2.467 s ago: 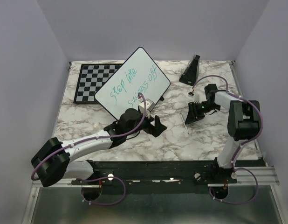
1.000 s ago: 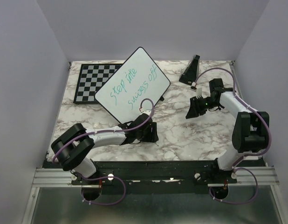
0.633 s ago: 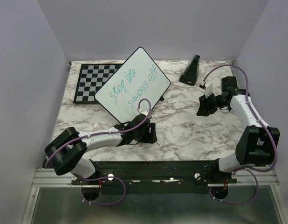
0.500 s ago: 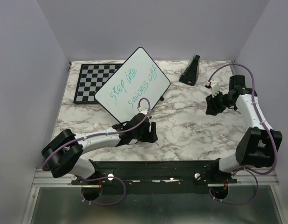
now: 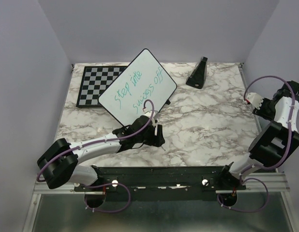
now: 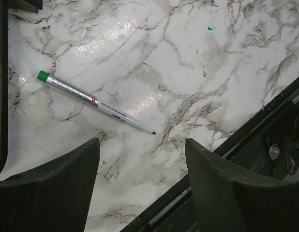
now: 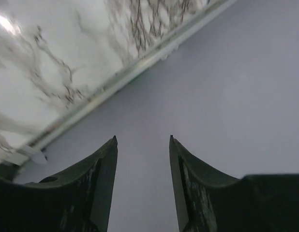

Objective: Write a sentence on the whiteboard
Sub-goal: Reset both arms

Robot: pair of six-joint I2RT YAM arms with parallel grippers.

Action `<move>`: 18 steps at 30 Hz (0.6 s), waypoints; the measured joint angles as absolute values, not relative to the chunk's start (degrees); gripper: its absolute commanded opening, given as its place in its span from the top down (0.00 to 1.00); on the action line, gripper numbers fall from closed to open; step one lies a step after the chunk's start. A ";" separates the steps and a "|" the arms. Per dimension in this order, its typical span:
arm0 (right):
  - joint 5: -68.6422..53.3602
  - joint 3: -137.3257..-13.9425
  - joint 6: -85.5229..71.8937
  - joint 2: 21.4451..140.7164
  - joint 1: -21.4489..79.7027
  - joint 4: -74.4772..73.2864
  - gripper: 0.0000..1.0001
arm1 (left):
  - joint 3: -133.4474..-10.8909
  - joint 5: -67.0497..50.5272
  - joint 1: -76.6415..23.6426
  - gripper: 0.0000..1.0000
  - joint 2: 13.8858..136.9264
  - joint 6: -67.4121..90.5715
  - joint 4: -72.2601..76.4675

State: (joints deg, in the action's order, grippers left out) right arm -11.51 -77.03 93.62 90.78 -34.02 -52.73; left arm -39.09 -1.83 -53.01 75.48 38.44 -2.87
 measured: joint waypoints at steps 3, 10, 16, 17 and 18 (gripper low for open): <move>-8.95 -76.86 102.78 93.43 -37.47 -51.20 0.43 | -39.09 -2.13 -53.01 0.22 75.48 38.33 -2.66; -7.29 -77.03 111.09 101.32 -41.01 -49.78 0.35 | -39.70 -2.61 -53.01 0.22 75.99 38.15 -2.33; -7.14 -81.32 112.66 106.39 -41.76 -53.82 0.33 | -39.75 -3.42 -53.01 0.22 77.30 38.17 -1.67; -7.14 -81.62 112.71 106.74 -41.74 -54.17 0.33 | -39.75 -3.55 -53.01 0.22 77.58 38.19 -1.63; -7.14 -81.89 112.81 107.09 -41.74 -54.43 0.33 | -39.75 -3.66 -53.01 0.22 77.76 38.19 -1.48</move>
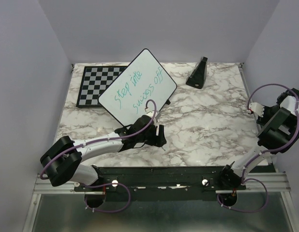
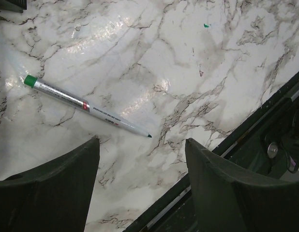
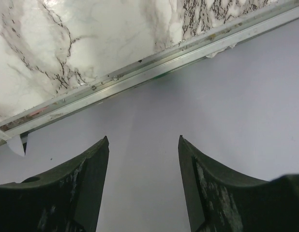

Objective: Write a sentence on the whiteboard
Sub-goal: Reset both arms

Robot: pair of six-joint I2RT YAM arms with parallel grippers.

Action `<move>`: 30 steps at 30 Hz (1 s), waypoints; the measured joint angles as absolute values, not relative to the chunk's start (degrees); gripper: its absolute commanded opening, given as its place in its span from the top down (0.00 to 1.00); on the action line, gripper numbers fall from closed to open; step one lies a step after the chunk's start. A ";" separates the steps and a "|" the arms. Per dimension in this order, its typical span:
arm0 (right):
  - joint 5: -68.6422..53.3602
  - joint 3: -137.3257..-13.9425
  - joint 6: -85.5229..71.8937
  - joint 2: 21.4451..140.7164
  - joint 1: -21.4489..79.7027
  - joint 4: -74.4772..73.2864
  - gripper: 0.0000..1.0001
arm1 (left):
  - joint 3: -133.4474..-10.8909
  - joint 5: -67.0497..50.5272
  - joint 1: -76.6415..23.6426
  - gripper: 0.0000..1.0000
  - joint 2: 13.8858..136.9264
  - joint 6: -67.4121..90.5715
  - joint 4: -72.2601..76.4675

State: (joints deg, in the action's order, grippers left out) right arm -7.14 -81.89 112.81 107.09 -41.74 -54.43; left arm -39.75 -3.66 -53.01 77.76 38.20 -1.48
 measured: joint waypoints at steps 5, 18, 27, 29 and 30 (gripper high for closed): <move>-6.85 -82.74 113.03 109.89 -41.74 -54.37 0.32 | -39.75 -3.77 -53.01 0.22 77.87 38.70 0.23; -4.27 -84.33 113.21 114.61 -41.71 -51.40 0.32 | -38.17 -3.77 -53.28 0.22 78.78 40.16 3.40; -3.20 -82.87 113.23 115.33 -41.39 -49.06 0.32 | -38.20 -4.51 -53.28 0.21 82.26 40.36 4.21; -3.18 -81.67 113.23 115.35 -41.21 -48.05 0.32 | -38.22 -4.73 -53.28 0.22 82.63 40.36 4.19; -3.16 -81.12 113.23 115.42 -41.17 -47.57 0.32 | -38.30 -4.82 -53.28 0.22 82.74 40.36 4.14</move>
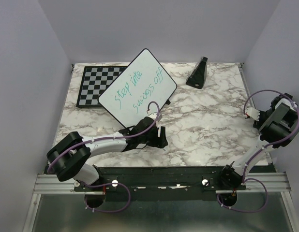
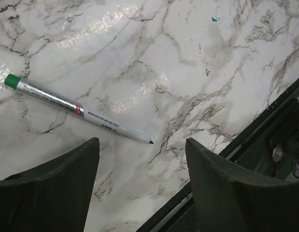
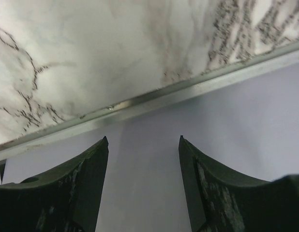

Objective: Write a sentence on the whiteboard
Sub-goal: Reset both arms

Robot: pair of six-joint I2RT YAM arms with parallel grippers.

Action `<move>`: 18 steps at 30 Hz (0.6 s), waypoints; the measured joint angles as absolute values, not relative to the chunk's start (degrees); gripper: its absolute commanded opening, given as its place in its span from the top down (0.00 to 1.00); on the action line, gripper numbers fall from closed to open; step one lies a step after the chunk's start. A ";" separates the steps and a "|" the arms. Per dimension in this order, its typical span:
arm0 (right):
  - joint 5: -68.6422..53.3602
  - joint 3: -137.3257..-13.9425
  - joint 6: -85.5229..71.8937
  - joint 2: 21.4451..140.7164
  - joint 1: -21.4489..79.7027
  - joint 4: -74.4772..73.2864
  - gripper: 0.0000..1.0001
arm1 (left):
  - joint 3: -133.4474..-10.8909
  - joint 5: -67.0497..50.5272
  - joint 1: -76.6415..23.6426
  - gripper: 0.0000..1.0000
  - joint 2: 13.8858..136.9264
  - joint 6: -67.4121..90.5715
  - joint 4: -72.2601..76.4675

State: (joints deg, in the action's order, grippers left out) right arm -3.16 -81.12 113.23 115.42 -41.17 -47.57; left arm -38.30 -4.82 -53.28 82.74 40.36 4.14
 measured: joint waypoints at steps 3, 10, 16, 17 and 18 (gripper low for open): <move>-3.07 -79.94 113.25 116.07 -41.04 -46.63 0.32 | -38.79 -4.89 -53.28 0.22 82.81 40.34 3.99; -2.26 -79.72 113.58 117.91 -40.88 -44.56 0.32 | -39.97 -4.91 -53.28 0.21 82.81 40.34 3.20; -1.93 -80.38 114.41 118.85 -40.82 -44.71 0.43 | -40.91 -4.91 -53.28 0.22 82.81 40.34 2.70; -1.98 -80.42 114.54 118.89 -40.80 -44.73 0.48 | -40.91 -4.89 -53.28 0.22 82.81 40.34 2.46; -2.00 -80.47 114.67 118.96 -40.75 -44.66 0.56 | -40.91 -4.89 -53.28 0.21 82.81 40.34 2.37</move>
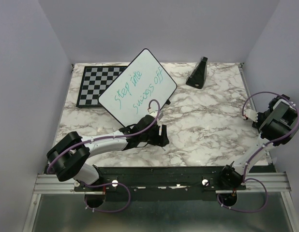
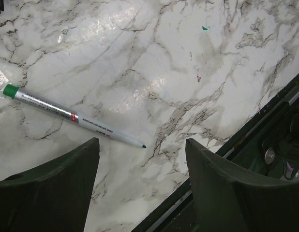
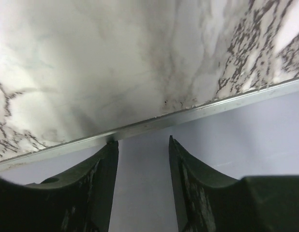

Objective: Write a sentence on the whiteboard
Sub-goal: Reset both arms

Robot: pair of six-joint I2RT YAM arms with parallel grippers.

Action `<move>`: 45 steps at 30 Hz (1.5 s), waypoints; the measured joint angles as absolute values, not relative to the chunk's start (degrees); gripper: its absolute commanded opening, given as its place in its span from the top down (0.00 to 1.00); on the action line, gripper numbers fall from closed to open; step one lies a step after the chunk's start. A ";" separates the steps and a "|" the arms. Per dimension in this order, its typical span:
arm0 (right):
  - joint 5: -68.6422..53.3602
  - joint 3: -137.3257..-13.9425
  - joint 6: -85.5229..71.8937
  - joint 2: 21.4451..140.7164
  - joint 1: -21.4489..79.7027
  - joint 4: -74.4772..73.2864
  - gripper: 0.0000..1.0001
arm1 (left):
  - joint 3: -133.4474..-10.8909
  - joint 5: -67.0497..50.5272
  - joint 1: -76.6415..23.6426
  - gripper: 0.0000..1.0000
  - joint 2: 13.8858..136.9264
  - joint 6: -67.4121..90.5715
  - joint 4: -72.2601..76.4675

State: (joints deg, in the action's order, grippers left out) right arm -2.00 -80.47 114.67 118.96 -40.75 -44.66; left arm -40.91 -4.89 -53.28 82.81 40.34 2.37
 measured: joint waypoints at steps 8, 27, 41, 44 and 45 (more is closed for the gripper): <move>-2.44 -80.16 114.10 119.31 -40.49 -44.10 0.58 | -40.93 -4.82 -53.49 0.21 82.76 40.34 1.19; -31.81 -63.31 114.06 87.42 -40.75 -52.69 0.21 | -40.91 -2.59 -54.13 0.18 71.83 39.92 1.08; -69.12 -70.19 90.65 84.60 -38.02 -74.30 0.00 | -40.91 1.26 -46.50 0.01 49.65 39.05 -0.60; -72.05 -70.22 78.59 83.55 -37.69 -74.87 0.00 | -42.28 5.50 -45.39 0.01 44.56 38.35 -6.00; -72.23 -70.04 73.78 82.46 -37.58 -73.78 0.00 | -43.16 7.27 -45.28 0.01 43.22 37.93 -8.16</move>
